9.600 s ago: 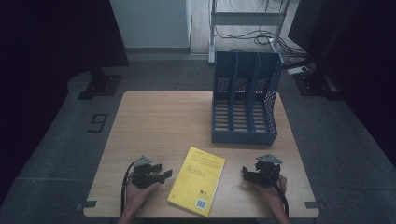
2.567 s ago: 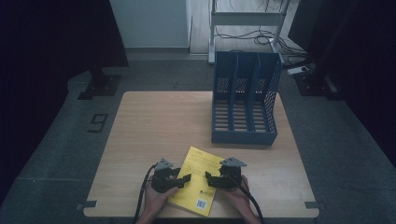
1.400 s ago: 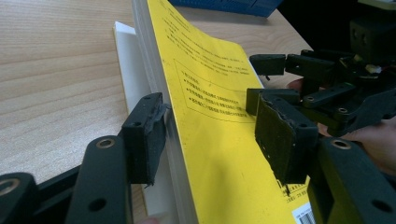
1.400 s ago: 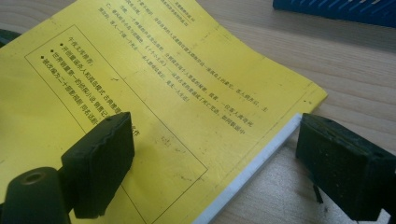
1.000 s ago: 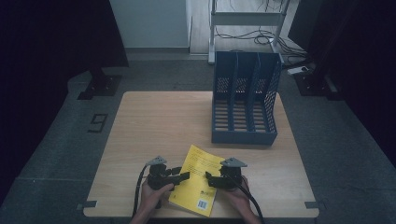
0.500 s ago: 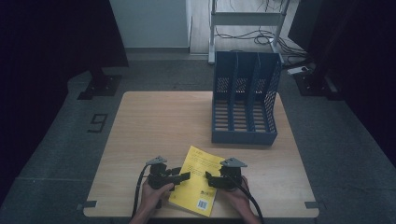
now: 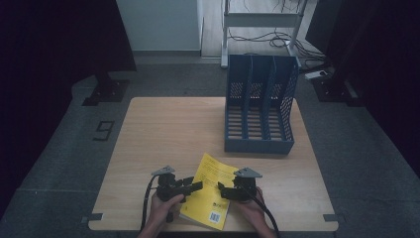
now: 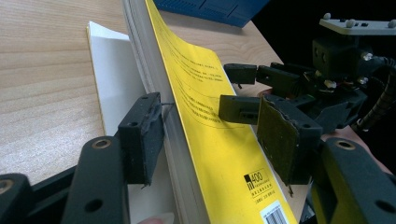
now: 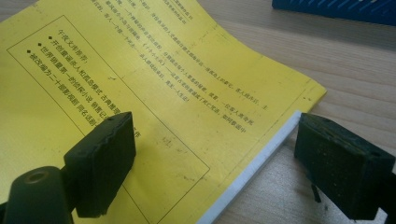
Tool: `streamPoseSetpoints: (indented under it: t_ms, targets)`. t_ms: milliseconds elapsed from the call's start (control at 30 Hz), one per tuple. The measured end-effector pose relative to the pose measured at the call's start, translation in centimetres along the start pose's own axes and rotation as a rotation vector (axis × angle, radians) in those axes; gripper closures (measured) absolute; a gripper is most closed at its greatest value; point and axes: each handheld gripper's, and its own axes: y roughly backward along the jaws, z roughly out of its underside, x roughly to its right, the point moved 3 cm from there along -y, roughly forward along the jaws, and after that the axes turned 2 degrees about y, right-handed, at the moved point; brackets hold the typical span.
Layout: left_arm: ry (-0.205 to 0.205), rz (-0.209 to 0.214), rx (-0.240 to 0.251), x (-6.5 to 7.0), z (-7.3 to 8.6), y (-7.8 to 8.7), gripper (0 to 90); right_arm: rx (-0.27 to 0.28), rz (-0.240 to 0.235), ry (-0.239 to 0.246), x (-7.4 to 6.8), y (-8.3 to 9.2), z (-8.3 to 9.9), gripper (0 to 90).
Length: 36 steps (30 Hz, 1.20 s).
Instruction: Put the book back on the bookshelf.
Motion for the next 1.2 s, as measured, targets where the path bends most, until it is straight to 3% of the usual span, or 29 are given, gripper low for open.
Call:
streamPoseSetpoints:
  t_ms: [400, 600, 767, 800, 900, 933, 1200]
  targets:
    - [0.039, -0.015, -0.048, -0.4, 0.3, -0.3, 40.9, 0.000, 0.001, 0.001, 0.0, 0.0, 0.0, 12.3]
    - [0.055, -0.003, -0.060, -0.6, 0.4, -0.3, 42.6, 0.000, 0.001, 0.001, 0.0, 0.0, 0.0, 12.3]
    - [0.066, -0.002, -0.099, -0.8, 0.6, -0.6, 43.2, 0.000, 0.001, 0.001, 0.0, 0.0, 0.0, 12.3]
    - [0.058, -0.020, -0.107, -0.8, 0.7, -0.7, 43.4, 0.000, 0.001, 0.001, 0.0, 0.0, 0.0, 12.3]
    - [0.057, -0.012, -0.126, -0.7, 0.8, -1.0, 44.6, 0.000, 0.001, 0.001, 0.0, 0.0, 0.0, 12.3]
    - [0.027, -0.054, -0.138, -0.5, 1.0, -1.3, 45.3, 0.000, 0.001, 0.000, 0.0, 0.0, 0.0, 12.3]
    - [-0.048, -0.141, -0.139, -0.2, 1.2, -1.4, 55.3, 0.000, 0.001, 0.000, 0.0, 0.0, 0.0, 12.3]
